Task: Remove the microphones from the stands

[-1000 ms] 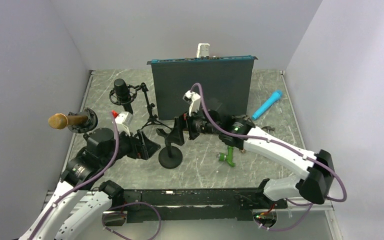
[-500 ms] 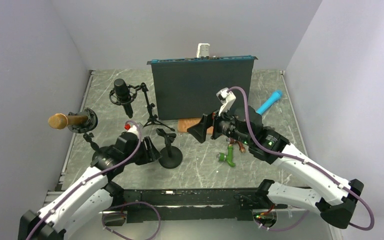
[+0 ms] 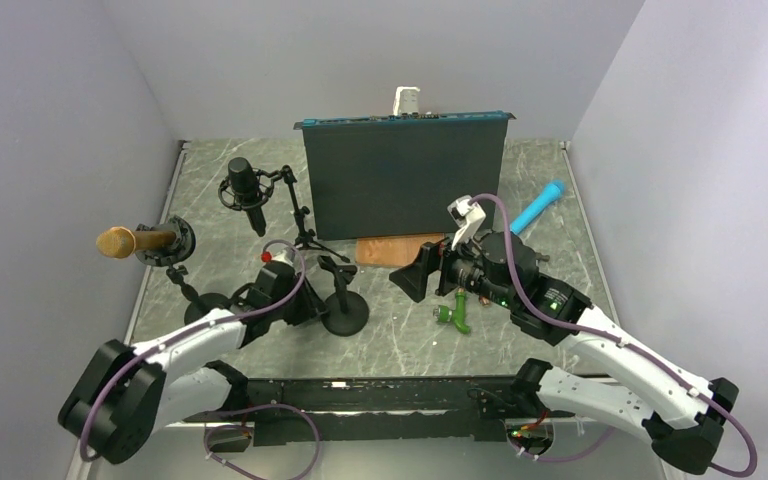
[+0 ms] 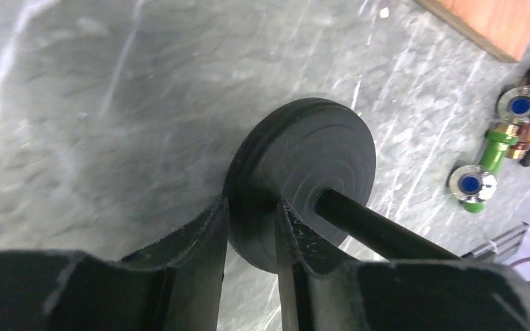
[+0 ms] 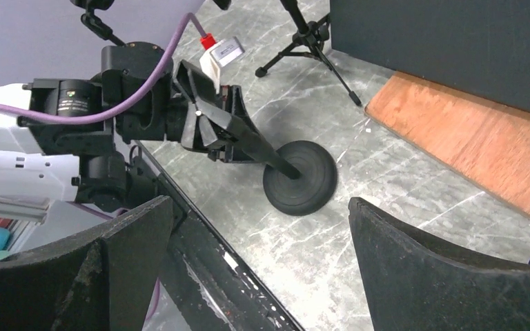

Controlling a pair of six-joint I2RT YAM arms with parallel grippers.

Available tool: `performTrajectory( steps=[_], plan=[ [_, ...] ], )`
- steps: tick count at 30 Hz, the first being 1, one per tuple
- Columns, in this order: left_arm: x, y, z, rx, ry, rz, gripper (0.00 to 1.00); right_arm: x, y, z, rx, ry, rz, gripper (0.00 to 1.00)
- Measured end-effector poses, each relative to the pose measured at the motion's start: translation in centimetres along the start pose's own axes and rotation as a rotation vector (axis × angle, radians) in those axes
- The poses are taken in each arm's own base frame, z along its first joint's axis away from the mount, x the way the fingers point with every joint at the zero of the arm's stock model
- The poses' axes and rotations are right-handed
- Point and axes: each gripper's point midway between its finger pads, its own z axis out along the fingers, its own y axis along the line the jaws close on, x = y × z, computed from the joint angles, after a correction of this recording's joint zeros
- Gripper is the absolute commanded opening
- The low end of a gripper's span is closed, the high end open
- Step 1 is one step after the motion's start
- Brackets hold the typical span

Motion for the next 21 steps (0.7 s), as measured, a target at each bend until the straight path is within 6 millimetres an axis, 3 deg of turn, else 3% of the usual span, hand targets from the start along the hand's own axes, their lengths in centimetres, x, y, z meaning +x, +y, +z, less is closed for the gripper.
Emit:
performTrajectory(
  steps=[6,13,16,21],
  plan=[
    [0.4,-3.0,2.2,0.104,0.042,0.000,0.38,0.4,-0.3,0.1,0.008,0.014,0.004,1.00],
    [3.5,-8.4,4.4,0.199,0.168,0.096,0.43,0.8,-0.5,0.3,0.017,0.029,0.005,1.00],
    [4.5,-9.8,4.7,0.239,0.201,0.114,0.52,1.1,-0.7,0.5,0.028,0.041,0.005,1.00],
    [4.1,-9.9,3.7,0.240,0.183,0.136,0.72,1.0,-1.0,0.7,0.049,0.048,0.000,1.00]
  ],
)
